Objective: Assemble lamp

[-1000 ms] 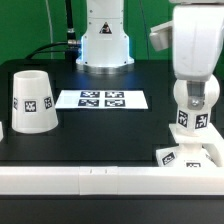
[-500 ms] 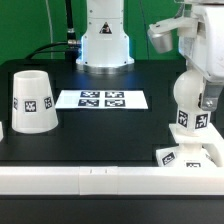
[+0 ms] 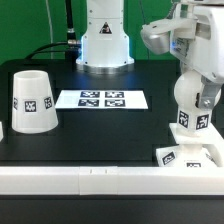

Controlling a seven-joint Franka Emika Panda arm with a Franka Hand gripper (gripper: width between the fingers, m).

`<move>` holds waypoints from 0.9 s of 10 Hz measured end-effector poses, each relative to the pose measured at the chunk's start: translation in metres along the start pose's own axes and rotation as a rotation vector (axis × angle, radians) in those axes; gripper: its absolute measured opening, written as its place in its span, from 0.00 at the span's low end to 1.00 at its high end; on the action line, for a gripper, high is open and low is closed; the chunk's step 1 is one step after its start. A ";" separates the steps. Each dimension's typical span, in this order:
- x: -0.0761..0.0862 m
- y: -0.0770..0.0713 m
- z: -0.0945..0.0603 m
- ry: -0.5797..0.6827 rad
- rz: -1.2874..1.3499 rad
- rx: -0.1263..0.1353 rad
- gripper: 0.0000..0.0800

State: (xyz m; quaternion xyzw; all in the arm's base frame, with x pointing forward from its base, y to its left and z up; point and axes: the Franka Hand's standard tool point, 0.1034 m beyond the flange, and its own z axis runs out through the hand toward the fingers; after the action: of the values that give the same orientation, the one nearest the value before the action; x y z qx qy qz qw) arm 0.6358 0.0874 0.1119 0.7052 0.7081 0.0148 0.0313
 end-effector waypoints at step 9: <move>-0.001 0.001 -0.002 -0.001 0.756 0.018 0.72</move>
Offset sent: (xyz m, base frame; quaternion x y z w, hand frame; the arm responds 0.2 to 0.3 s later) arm 0.0028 0.0016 -0.0001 0.0247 0.0053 0.2959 0.9549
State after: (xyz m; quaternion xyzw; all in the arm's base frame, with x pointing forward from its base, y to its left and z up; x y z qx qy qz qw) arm 0.6372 0.0864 0.1139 0.9170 0.3981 0.0185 0.0177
